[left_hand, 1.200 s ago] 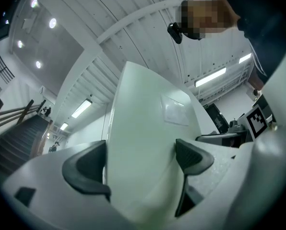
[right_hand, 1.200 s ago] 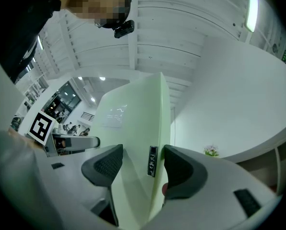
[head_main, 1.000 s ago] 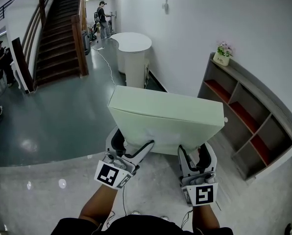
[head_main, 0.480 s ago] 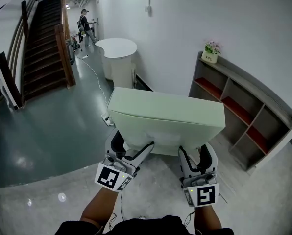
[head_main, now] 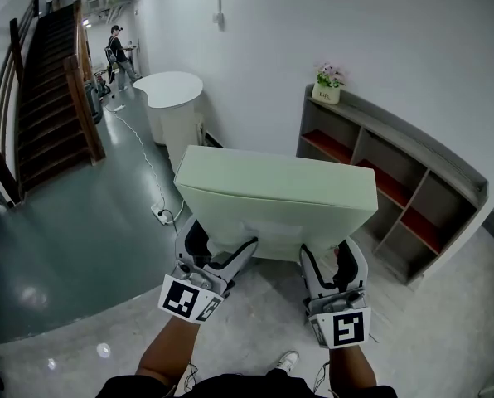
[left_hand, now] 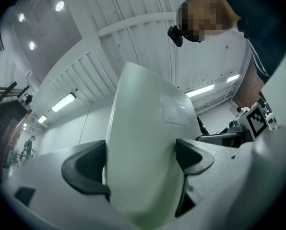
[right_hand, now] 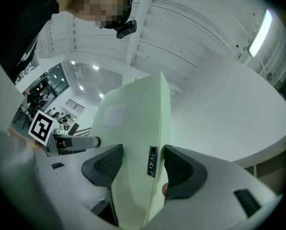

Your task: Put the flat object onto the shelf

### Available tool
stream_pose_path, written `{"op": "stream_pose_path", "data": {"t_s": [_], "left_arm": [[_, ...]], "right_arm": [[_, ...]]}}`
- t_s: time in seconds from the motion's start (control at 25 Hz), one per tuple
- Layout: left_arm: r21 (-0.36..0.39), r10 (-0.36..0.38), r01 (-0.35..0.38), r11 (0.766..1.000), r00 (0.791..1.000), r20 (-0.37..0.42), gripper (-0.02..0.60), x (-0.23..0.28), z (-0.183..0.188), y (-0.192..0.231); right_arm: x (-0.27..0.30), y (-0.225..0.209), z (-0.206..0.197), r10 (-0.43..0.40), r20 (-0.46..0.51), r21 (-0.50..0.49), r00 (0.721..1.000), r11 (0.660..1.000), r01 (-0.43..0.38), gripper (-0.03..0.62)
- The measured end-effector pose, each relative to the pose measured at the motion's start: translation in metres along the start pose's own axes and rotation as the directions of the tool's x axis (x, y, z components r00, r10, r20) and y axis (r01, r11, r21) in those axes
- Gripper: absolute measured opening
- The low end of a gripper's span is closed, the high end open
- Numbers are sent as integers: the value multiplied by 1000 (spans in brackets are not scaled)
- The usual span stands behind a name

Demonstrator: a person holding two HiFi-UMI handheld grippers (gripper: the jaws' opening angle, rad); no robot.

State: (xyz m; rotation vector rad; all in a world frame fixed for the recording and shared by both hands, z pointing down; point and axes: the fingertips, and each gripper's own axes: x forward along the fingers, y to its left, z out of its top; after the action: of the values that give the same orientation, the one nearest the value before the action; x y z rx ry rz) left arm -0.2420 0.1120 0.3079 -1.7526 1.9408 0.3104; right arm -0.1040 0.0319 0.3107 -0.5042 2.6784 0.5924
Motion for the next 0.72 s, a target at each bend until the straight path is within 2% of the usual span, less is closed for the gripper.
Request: {"op": "stream_pose_path", "data": {"t_s": [0.16, 0.72], "left_arm": [[-23, -34, 35, 999, 999, 13, 451, 29, -12, -11], [-69, -154, 157, 985, 987, 53, 451, 161, -58, -88]], "right_arm": [[-1, -28, -8, -36, -17, -20, 999, 999, 36, 279], [-20, -170, -39, -146, -42, -86, 988, 986, 142, 284]]}}
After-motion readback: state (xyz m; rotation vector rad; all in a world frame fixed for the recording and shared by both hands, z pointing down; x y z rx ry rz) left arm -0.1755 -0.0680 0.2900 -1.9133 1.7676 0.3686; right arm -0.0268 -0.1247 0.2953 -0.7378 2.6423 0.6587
